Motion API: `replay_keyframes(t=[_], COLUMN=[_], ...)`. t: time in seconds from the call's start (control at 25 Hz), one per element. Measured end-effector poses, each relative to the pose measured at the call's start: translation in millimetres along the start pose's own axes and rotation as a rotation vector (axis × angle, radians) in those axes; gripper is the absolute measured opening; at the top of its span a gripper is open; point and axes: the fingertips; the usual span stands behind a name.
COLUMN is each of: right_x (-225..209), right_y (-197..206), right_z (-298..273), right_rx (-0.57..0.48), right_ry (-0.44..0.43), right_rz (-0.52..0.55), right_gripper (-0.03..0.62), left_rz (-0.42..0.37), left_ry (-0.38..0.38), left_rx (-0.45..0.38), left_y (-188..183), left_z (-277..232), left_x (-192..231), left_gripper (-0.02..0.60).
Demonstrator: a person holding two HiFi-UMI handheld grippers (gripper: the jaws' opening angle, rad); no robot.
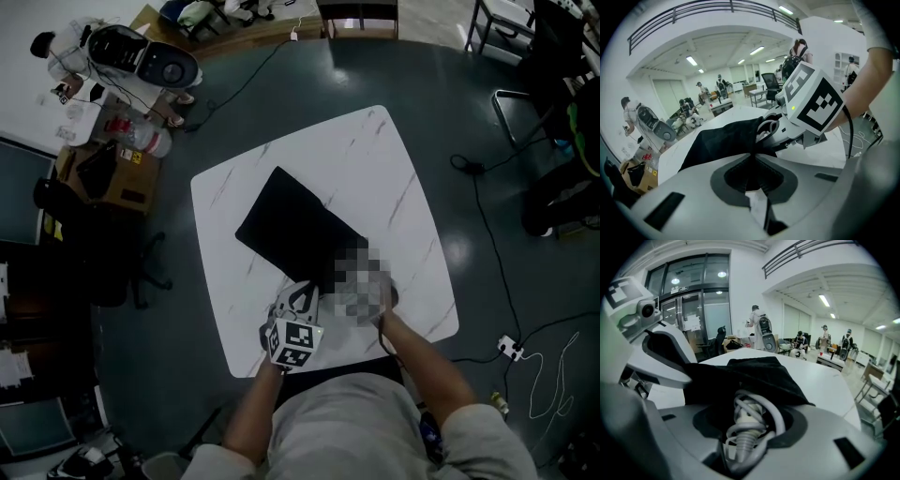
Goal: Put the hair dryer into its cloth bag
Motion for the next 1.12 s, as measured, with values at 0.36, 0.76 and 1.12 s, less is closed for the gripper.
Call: replay_keyframes(t=[0.36,0.76,1.12], right_x=[4.0,2.4,5.9], right_y=[-9.9,-6.6,-8.5], right_z=[-11.7,-42.4,-14.5], right_rx=[-0.026,-0.030,-0.057], right_ry=[0.003,-0.020,0.000], right_rz=[-0.047,-0.030,0.063], right_gripper=[0.222,0.224,0.262], left_rz=[-0.015,-0.007,0.010], left_ry=[0.025,0.029,0.026], left_rx=[-0.021,-0.001,0.019], left_y=[-3.4,-1.3,3.5], left_z=[0.8,2.8,-3.6], left_x=[-7.5,-2.8,1.3], left_gripper=[0.018,0.017,0.018])
Point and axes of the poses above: the fingertips, and each gripper's own axes: z backward along the fingers, x to its left, y out of its underside, and after that the axes turned 8 degrees about z, right-handed
